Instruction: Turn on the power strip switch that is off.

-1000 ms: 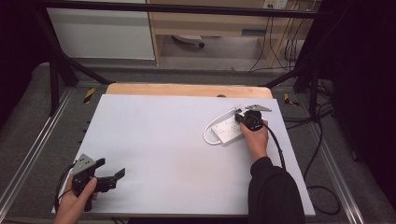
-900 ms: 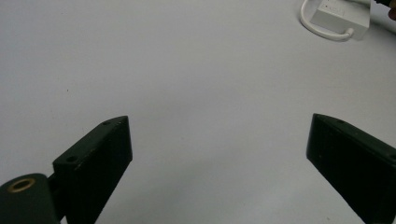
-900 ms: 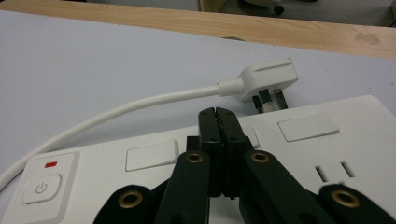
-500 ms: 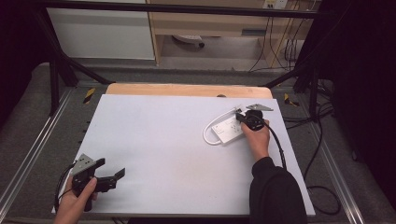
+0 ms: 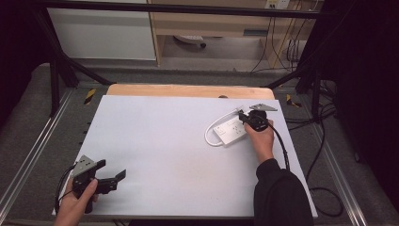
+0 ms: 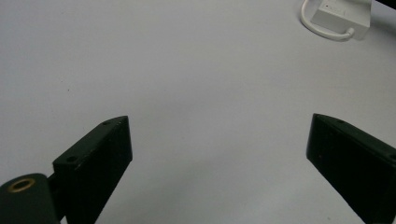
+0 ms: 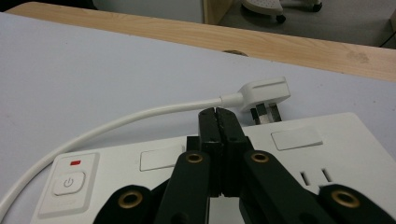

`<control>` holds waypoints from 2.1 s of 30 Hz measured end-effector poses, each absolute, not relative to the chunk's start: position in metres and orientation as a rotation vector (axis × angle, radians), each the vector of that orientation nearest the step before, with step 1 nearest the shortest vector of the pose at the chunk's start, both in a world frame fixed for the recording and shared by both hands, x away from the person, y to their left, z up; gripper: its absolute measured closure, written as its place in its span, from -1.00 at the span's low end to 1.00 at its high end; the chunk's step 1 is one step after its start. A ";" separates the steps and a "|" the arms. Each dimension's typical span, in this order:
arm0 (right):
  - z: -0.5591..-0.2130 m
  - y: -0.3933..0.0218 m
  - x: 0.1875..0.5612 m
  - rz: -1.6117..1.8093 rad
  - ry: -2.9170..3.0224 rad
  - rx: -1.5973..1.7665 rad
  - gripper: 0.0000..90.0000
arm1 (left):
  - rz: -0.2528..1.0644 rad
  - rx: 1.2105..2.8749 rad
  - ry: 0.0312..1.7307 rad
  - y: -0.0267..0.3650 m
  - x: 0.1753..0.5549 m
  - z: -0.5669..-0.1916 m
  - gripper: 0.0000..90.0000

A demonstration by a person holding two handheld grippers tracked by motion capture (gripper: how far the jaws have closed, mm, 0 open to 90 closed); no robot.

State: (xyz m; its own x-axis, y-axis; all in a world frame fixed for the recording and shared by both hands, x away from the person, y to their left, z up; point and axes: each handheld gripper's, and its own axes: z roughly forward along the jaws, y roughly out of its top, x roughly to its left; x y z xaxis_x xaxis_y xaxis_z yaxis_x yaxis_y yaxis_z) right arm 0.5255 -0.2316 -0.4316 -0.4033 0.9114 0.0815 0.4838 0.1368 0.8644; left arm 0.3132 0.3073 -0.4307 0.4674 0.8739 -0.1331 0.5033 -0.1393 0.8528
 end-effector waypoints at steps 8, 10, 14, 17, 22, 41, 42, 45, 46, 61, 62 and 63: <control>-0.423 -0.233 0.520 1.198 1.963 1.315 1.00 | 0.505 1.792 1.172 0.307 0.313 -0.431 -0.85; -0.421 -0.234 0.518 1.207 1.959 1.308 1.00 | 0.507 1.790 1.171 0.307 0.313 -0.431 -0.85; -0.416 -0.235 0.514 1.219 1.960 1.304 1.00 | 0.507 1.790 1.170 0.307 0.313 -0.431 -0.85; -0.413 -0.235 0.512 1.224 1.959 1.295 1.00 | 0.509 1.789 1.171 0.307 0.313 -0.430 -0.85; -0.407 -0.236 0.507 1.236 1.957 1.287 0.97 | 0.506 1.794 1.171 0.307 0.313 -0.431 -0.85; -0.393 -0.249 0.479 1.277 1.965 1.327 0.13 | 0.505 1.793 1.179 0.307 0.313 -0.431 -0.85; -0.392 -0.250 0.478 1.272 1.968 1.336 0.04 | 0.505 1.794 1.181 0.307 0.313 -0.431 -0.85; -0.390 -0.253 0.472 1.295 1.969 1.349 -0.21 | 0.506 1.793 1.182 0.307 0.313 -0.431 -0.85; -0.389 -0.253 0.470 1.296 1.968 1.343 -0.30 | 0.505 1.793 1.182 0.307 0.313 -0.431 -0.85; -0.402 -0.268 0.387 1.260 1.938 1.262 -0.90 | 0.507 1.796 1.186 0.307 0.313 -0.432 -0.85; -0.404 -0.269 0.381 1.249 1.944 1.258 -0.90 | 0.508 1.797 1.187 0.307 0.313 -0.432 -0.85; -0.406 -0.271 0.375 1.240 1.943 1.262 -0.90 | 0.508 1.796 1.188 0.307 0.313 -0.432 -0.85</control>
